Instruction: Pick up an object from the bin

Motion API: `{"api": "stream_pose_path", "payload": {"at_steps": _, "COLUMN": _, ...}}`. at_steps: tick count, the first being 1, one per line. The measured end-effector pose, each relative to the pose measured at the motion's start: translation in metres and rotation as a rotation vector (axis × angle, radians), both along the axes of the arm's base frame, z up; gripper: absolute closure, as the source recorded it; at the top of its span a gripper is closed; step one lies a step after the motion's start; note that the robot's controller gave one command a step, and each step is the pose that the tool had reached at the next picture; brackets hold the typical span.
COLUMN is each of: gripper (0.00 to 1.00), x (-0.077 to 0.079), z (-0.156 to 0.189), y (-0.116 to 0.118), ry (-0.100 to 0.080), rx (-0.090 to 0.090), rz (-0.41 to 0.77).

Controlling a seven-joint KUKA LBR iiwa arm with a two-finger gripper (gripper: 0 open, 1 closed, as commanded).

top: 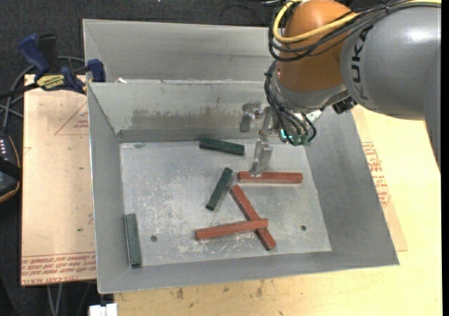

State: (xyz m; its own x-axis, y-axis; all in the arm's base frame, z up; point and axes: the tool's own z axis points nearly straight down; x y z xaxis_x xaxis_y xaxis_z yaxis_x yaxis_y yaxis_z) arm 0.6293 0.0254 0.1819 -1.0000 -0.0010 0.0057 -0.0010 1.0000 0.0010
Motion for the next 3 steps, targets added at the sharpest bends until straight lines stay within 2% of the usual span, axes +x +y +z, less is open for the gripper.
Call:
{"api": "stream_pose_path", "payload": {"at_steps": 1, "gripper": 0.0, "x": -0.027, "z": -0.117, "y": -0.034, "ry": 0.0, "rx": 0.0, "rz": 0.066}}
{"api": "stream_pose_path", "payload": {"at_steps": 2, "gripper": 1.0, "x": -0.024, "z": -0.111, "y": -0.033, "ry": -0.008, "rx": 0.0, "rz": 0.067}}
{"api": "stream_pose_path", "payload": {"at_steps": 3, "gripper": 1.0, "x": -0.105, "z": 0.018, "y": -0.044, "ry": -0.012, "rx": -0.001, "rz": 0.307}}
